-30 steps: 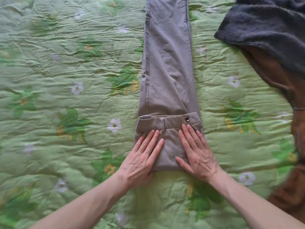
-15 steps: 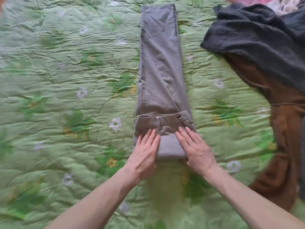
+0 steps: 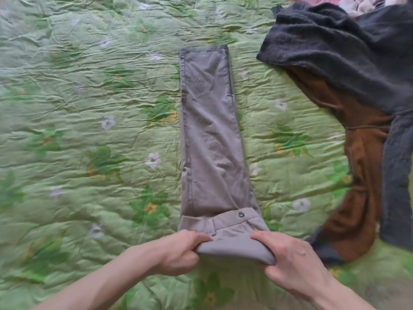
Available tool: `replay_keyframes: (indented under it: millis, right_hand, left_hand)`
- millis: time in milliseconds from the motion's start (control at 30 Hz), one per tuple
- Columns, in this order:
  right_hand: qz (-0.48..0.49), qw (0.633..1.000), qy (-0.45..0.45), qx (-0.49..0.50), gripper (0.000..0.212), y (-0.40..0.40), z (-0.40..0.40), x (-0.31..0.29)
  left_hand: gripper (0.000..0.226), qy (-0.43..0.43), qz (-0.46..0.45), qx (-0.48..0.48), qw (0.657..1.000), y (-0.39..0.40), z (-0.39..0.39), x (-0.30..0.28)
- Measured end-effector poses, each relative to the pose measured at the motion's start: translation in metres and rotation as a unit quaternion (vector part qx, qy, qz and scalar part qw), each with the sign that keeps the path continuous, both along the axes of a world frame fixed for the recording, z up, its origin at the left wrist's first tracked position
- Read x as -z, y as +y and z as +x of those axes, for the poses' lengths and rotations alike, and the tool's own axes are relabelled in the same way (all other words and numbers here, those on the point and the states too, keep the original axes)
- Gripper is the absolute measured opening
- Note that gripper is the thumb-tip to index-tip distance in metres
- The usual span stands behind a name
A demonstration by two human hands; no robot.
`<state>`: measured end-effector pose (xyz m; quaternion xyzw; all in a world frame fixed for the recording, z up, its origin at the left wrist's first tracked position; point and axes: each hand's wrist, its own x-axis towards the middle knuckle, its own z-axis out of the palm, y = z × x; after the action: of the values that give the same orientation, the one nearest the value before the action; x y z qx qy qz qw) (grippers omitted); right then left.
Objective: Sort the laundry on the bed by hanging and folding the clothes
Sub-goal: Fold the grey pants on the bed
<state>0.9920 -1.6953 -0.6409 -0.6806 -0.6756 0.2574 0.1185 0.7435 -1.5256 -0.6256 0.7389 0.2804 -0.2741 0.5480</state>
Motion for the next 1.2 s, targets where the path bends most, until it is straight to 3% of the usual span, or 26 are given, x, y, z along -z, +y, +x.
replay_keyframes:
  millis: [100,167,300,400,533,600,667,700,767,867,967,1133,1200]
  right_hand:
    - [-0.013,0.998,0.039,0.057,0.061,-0.011,0.001,-0.002]
    - [-0.018,0.987,0.110,0.117,0.059,-0.010,0.007,0.005]
    - [0.013,0.941,0.237,0.242,0.042,0.010,0.021,0.020]
    - [0.038,0.897,0.291,0.329,0.029,0.037,0.015,0.030]
    - [0.053,0.835,0.350,0.423,0.061,0.076,0.008,0.052]
    - [0.040,0.832,0.342,0.436,0.065,0.095,0.004,0.062]
    - [0.042,0.846,0.311,0.431,0.051,0.112,0.002,0.070]
    - [0.049,0.853,0.293,0.430,0.043,0.120,0.001,0.074]
    - [0.056,0.865,0.247,0.432,0.045,0.135,0.003,0.085]
    - [0.042,0.876,0.186,0.443,0.064,0.153,0.009,0.099]
    - [0.026,0.883,0.173,0.435,0.058,0.168,0.018,0.108]
    - [-0.046,0.902,0.121,0.413,0.052,0.193,0.026,0.112]
    - [-0.024,0.898,0.078,0.433,0.040,0.192,0.022,0.111]
  left_hand:
    - [0.041,-0.004,0.007,-0.004,1.000,0.006,-0.001,0.001]
    - [0.025,-0.020,0.043,-0.033,0.998,0.019,-0.001,0.002]
    - [0.031,-0.073,0.120,-0.209,0.968,0.053,-0.009,0.011]
    - [0.025,-0.114,0.116,-0.373,0.913,0.062,-0.008,0.025]
    - [0.019,-0.167,0.010,-0.556,0.814,0.053,0.001,0.050]
    - [0.029,-0.142,-0.028,-0.627,0.765,0.049,0.007,0.061]
    - [0.039,-0.101,-0.055,-0.681,0.723,0.048,0.014,0.071]
    - [0.041,-0.089,-0.054,-0.689,0.718,0.045,0.017,0.076]
    - [0.034,-0.097,-0.018,-0.675,0.731,0.037,0.021,0.084]
    - [0.026,-0.136,0.037,-0.619,0.773,0.028,0.017,0.093]
    - [0.025,-0.121,0.085,-0.556,0.818,0.029,0.013,0.102]
    - [0.025,-0.073,0.163,-0.539,0.823,0.039,0.019,0.109]
    - [0.029,-0.020,0.204,-0.539,0.817,0.040,0.027,0.111]
